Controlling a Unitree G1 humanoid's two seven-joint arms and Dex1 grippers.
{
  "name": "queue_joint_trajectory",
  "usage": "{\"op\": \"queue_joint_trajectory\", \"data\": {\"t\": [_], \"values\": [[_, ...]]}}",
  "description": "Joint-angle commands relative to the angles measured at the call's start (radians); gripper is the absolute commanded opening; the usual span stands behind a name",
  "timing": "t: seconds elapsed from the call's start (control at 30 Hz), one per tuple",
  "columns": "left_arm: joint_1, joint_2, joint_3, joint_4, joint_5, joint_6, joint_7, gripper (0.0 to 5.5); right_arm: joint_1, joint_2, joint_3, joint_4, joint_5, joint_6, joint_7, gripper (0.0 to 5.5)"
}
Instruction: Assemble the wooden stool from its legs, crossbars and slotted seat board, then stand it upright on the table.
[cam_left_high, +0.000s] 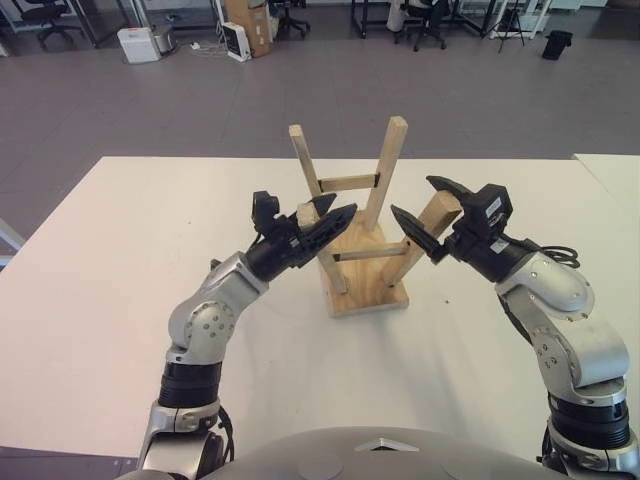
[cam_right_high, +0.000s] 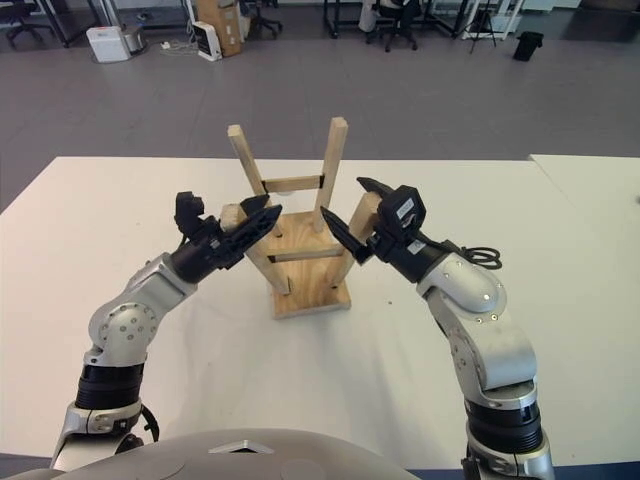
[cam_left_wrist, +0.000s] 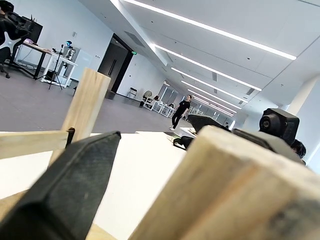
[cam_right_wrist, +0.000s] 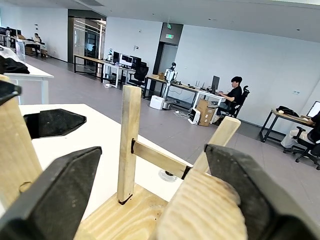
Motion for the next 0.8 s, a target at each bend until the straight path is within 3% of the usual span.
{"op": "queue_joint_trajectory", "data": {"t": [0.03, 0.23, 0.3, 0.4, 0.47, 0.53, 0.6, 0.67, 0.8], "values": [[-0.102, 0.052, 0.178, -0.037, -0.137, -0.044, -0.057, 4.11, -0.078, 0.006, -0.102, -0.006, 0.084, 0.03, -0.043, 3.82], [-0.189, 0.039, 0.219, -0.125, -0.351, -0.007, 0.014, 4.11, -0.125, 0.028, -0.138, -0.006, 0.142, 0.02, -0.1, 3.82], [-0.233, 0.041, 0.227, -0.106, -0.311, -0.043, 0.051, 4.11, -0.173, 0.053, -0.151, -0.008, 0.178, 0.022, -0.136, 3.82], [-0.393, 0.01, 0.271, 0.018, -0.096, -0.258, 0.16, 4.11, -0.318, 0.161, -0.211, 0.051, 0.31, 0.013, -0.257, 3.82], [-0.427, -0.039, 0.273, 0.07, -0.049, -0.321, 0.211, 4.11, -0.309, 0.205, -0.18, 0.091, 0.31, 0.004, -0.283, 3.82], [-0.334, -0.035, 0.161, 0.065, -0.007, -0.239, 0.201, 4.11, -0.218, 0.212, -0.087, 0.104, 0.279, 0.028, -0.267, 3.82], [-0.133, 0.066, -0.043, 0.035, 0.065, -0.069, 0.132, 4.11, -0.075, 0.208, -0.001, 0.096, 0.261, 0.05, -0.241, 3.82], [0.012, 0.123, -0.142, 0.007, 0.088, 0.027, 0.103, 4.11, 0.01, 0.2, 0.021, 0.08, 0.272, 0.057, -0.23, 3.82], [0.036, -0.033, -0.049, 0.008, 0.043, -0.081, 0.291, 4.11, -0.016, 0.197, -0.063, 0.094, 0.341, 0.039, -0.245, 3.82]]}}
